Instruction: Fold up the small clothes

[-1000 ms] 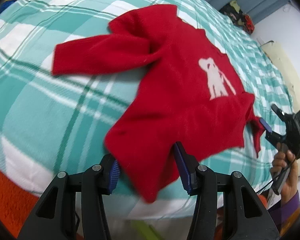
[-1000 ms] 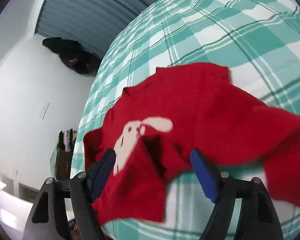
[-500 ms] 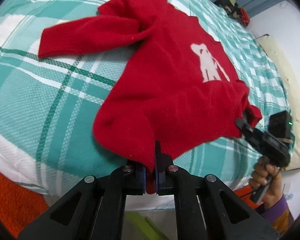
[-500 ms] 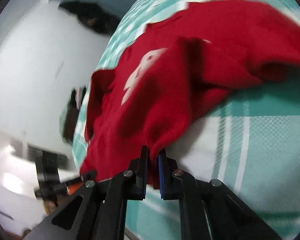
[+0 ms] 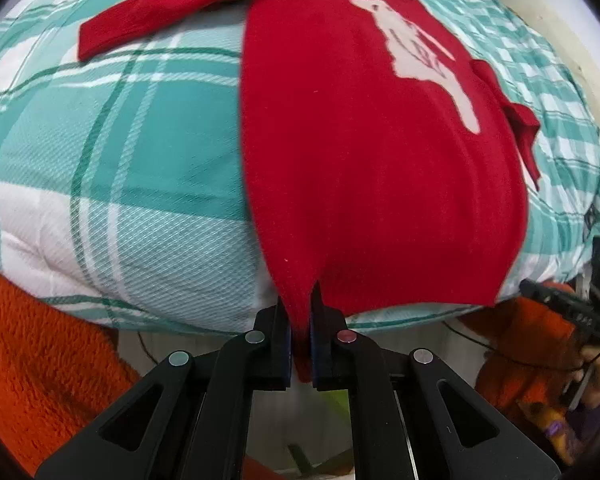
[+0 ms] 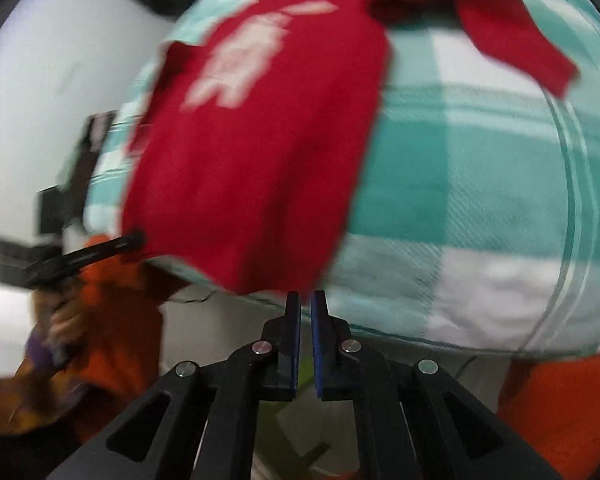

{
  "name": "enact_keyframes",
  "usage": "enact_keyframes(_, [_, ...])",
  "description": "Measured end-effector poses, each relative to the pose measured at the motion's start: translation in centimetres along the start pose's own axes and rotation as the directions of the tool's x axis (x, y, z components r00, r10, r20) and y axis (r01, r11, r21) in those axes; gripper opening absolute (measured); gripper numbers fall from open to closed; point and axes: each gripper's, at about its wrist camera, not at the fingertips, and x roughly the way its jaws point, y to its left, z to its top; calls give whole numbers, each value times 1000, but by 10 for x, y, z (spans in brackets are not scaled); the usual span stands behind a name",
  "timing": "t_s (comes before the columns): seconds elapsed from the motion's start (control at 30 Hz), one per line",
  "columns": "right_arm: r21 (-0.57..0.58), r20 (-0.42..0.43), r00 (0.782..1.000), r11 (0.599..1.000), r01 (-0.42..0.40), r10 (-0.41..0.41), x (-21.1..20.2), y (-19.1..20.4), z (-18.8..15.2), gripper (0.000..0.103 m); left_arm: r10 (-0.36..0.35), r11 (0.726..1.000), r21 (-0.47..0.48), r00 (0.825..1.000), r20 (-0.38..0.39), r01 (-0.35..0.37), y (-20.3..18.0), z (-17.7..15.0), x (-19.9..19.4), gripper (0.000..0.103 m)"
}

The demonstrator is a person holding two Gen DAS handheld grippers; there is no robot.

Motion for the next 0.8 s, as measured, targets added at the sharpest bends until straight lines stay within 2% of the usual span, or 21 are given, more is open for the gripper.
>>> enact_keyframes(0.07, [17, -7, 1000, 1000, -16, 16, 11, 0, 1, 5, -13, 1000, -3, 1000, 3, 13, 3, 0, -6, 5])
enact_keyframes(0.1, [11, 8, 1000, 999, -30, 30, 10, 3, 0, 6, -7, 1000, 6, 1000, 1, 7, 4, 0, -7, 9])
enact_keyframes(0.13, [8, 33, 998, 999, -44, 44, 5, 3, 0, 12, 12, 1000, 10, 1000, -9, -12, 6, 0, -7, 15])
enact_keyframes(0.17, [10, 63, 997, 999, -47, 47, 2, 3, 1, 20, 39, 999, 3, 999, -18, -39, 9, -2, -6, 18])
enact_keyframes(0.2, [16, 91, 995, 999, -39, 37, -2, 1, 1, 44, 49, 999, -8, 999, -14, -49, 14, -6, -6, 25])
enact_keyframes(0.23, [22, 113, 993, 999, -30, 27, -4, -3, 1, 59, 44, 999, -24, 999, -5, -44, 15, -7, -6, 29])
enact_keyframes(0.3, [22, 145, 989, 999, -37, 33, -7, -11, 0, 59, -11, 998, -64, 1000, 17, 12, 24, -7, -10, 29])
enact_keyframes(0.37, [-13, 113, 991, 997, -72, 73, 6, -6, 0, 59, -67, 995, -75, 997, 49, 71, 27, -3, -14, 29])
enact_keyframes(0.47, [-33, 80, 986, 989, -145, 147, 31, -1, 6, 54, -103, 993, -45, 993, 57, 105, 22, 3, -11, 28])
enact_keyframes(0.5, [-27, 79, 984, 987, -158, 160, 35, -4, 4, 46, -96, 994, -42, 994, 45, 98, 21, 5, -6, 21])
enact_keyframes(0.53, [-14, 67, 983, 985, -171, 171, 43, -6, 6, 20, -84, 996, -39, 996, 28, 85, 20, 7, -1, 5])
enact_keyframes(0.57, [-1, 43, 985, 986, -167, 167, 50, -6, 7, 3, -78, 996, -35, 997, 13, 78, 19, 8, 0, 6])
enact_keyframes(0.7, [5, 5, 993, 993, -116, 116, 33, -2, 0, 4, -38, 999, -3, 998, 49, 38, 16, -4, -21, 4])
enact_keyframes(0.8, [-2, -5, 998, 998, -63, 63, 14, -1, -4, 4, -38, 999, -6, 999, 36, 39, 22, -6, -20, 4])
